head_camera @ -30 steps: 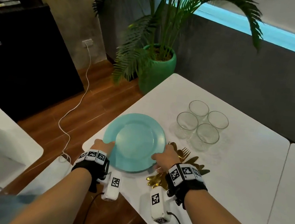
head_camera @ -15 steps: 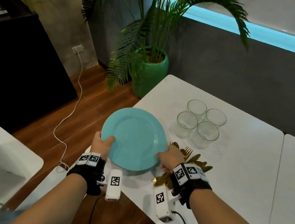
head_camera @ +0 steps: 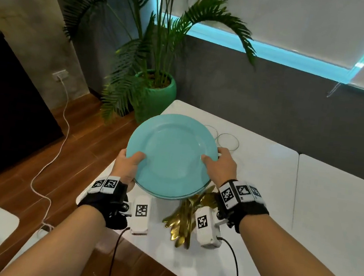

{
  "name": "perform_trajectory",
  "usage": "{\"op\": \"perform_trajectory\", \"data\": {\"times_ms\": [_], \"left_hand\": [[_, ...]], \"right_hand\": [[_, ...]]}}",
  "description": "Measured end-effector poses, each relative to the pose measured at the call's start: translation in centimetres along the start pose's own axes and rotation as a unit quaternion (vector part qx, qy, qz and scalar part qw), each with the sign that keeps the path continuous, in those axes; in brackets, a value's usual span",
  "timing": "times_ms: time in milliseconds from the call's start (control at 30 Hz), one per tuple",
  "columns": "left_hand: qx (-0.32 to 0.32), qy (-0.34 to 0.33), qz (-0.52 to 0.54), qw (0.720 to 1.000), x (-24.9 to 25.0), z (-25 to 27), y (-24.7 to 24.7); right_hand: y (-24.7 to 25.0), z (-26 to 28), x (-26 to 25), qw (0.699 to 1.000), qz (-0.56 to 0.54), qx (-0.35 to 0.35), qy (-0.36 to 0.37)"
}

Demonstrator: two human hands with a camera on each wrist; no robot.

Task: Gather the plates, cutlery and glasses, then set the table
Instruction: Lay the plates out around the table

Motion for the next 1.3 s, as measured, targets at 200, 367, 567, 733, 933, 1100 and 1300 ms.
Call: {"op": "perform_trajectory", "data": {"times_ms": [200, 367, 567, 733, 933, 1100, 1300], "left_hand": [[-0.09, -0.004, 0.014, 0.996, -0.4, 2.7, -9.6], [-0.153, 0.056, 0.022, 0.986, -3.8, 5.6, -19.5], [-0.206, 0.089, -0.043, 0.974, -7.7, 9.5, -33.4], [-0.232, 0.101, -0.077, 0.964, -12.1, 11.0, -42.6], [-0.22, 0.106, -0.094, 0.965, -18.2, 12.8, -48.3], [-0.178, 0.078, -0.13, 0.972, -21.5, 11.3, -49.1], [-0.129, 0.038, -0.137, 0.981, -22.5, 11.0, -48.4]], "right_hand": [[9.3, -0.5, 4.2, 0.993, -0.081, 0.073, -0.047], [18.3, -2.0, 10.5, 0.98, -0.154, 0.098, -0.08], [29.5, -2.9, 19.2, 0.963, -0.224, 0.106, -0.107], [38.1, -3.3, 27.0, 0.937, -0.273, 0.17, -0.136], [44.7, -1.9, 36.1, 0.864, -0.381, 0.265, -0.193], [46.7, -0.2, 44.8, 0.794, -0.44, 0.339, -0.247], [45.8, 1.6, 53.1, 0.75, -0.437, 0.374, -0.327]]}}
Point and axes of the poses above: each hand's wrist, its own z-axis away from the middle knuckle, its own y-axis out of the back of the hand, x = y × z, the point moved 9 cm from there along -z, towards the middle knuckle, and after that the axes turned 6 degrees about z, right-handed, at the moved point
